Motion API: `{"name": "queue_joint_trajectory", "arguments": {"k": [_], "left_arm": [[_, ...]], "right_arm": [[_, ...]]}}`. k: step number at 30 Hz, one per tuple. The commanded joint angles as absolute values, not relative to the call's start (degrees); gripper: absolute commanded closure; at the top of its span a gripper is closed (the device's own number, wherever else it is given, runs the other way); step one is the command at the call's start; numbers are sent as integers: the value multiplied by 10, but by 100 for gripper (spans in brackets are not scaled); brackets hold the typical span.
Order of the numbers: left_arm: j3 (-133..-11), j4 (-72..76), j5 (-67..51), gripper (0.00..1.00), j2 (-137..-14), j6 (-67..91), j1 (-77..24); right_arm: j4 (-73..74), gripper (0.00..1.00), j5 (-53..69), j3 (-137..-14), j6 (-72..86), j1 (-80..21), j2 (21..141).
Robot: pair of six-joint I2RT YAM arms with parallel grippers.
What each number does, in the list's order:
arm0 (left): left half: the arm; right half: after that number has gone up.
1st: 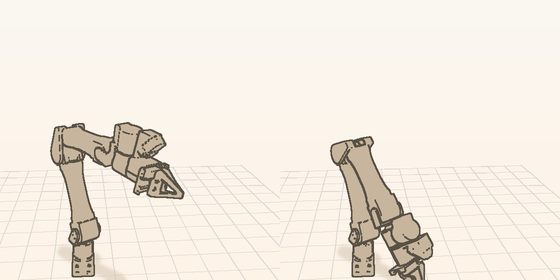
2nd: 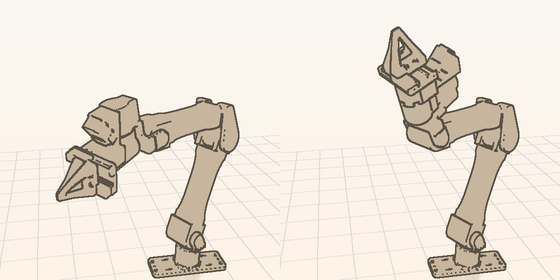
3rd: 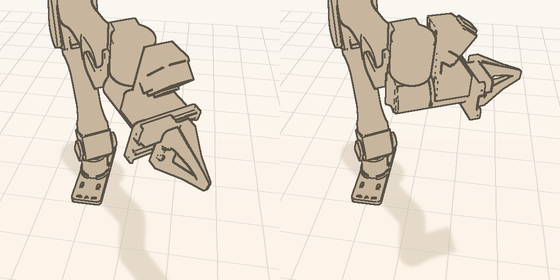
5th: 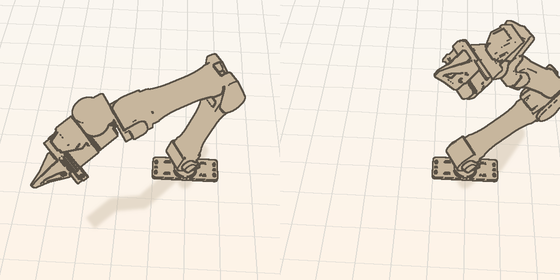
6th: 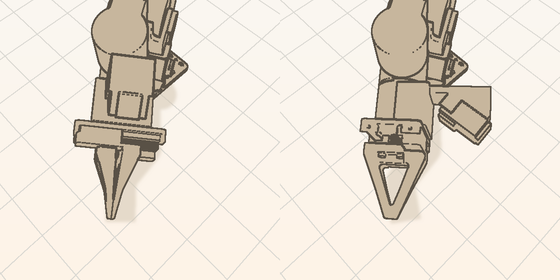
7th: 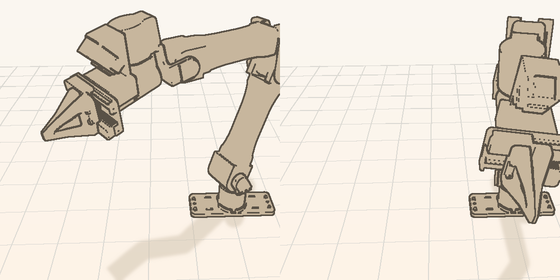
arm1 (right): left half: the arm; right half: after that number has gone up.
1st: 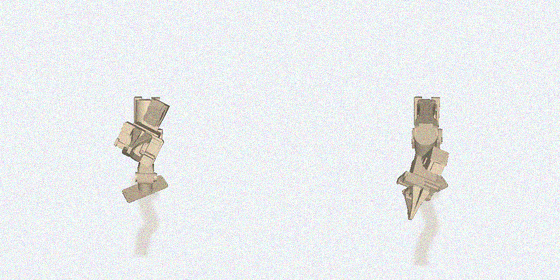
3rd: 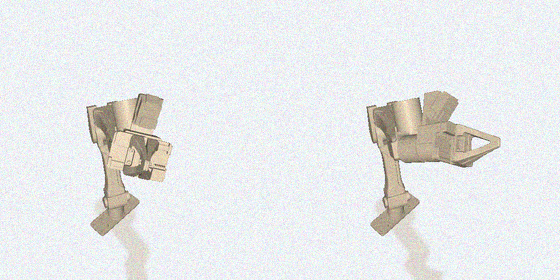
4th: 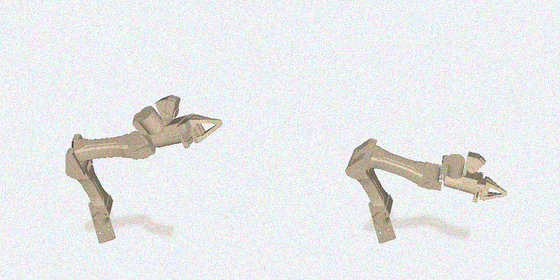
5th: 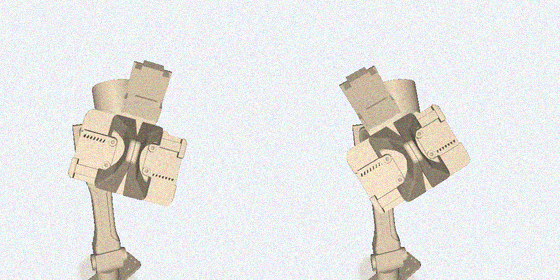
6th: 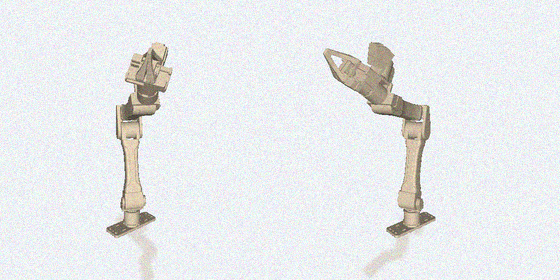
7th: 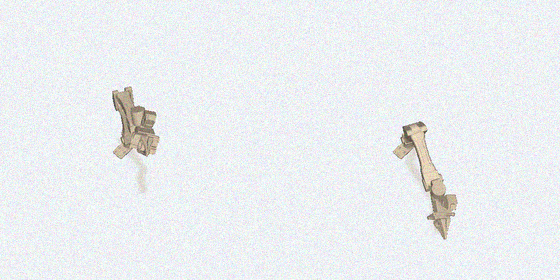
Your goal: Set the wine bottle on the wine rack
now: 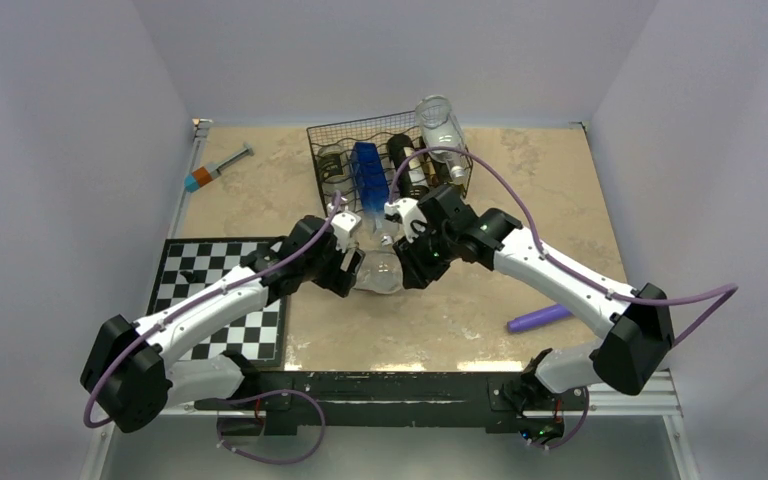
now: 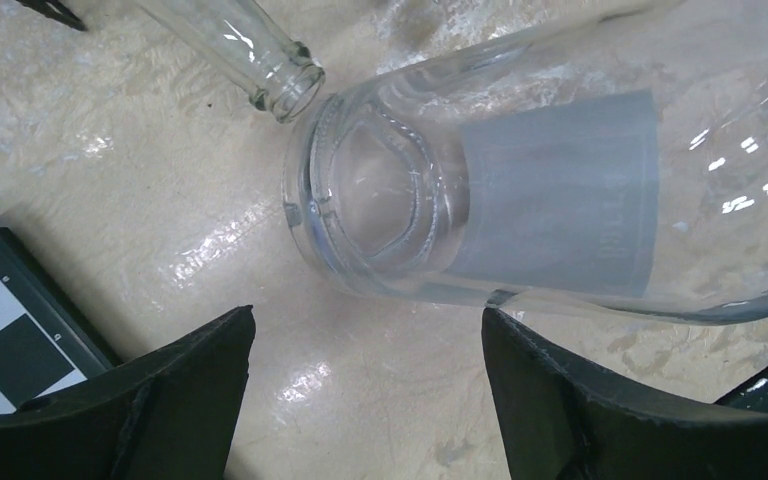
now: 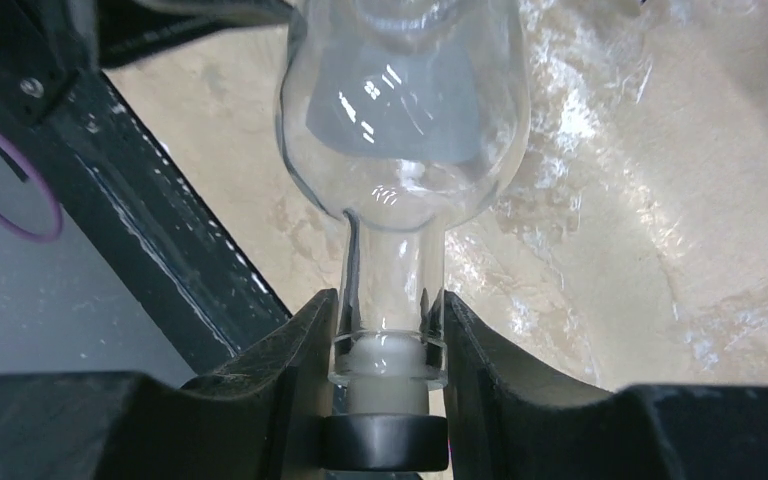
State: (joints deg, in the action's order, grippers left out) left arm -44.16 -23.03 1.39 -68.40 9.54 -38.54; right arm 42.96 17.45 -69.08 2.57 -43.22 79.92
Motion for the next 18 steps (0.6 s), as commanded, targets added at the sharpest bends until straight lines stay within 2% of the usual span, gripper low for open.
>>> {"name": "queue_joint_trajectory", "arguments": {"k": [1, 13, 18], "left_arm": [[-444, -154, 51, 12, -653, 131, -380], [-412, -134, 178, 9, -576, 189, -379], [-407, -131, 207, 5, -553, 201, -378]], "right_arm": [[466, 100, 185, -665, 15, -471, 805], [315, 100, 58, -579, 64, -503, 806], [267, 100, 55, -559, 69, -519, 831]]}}
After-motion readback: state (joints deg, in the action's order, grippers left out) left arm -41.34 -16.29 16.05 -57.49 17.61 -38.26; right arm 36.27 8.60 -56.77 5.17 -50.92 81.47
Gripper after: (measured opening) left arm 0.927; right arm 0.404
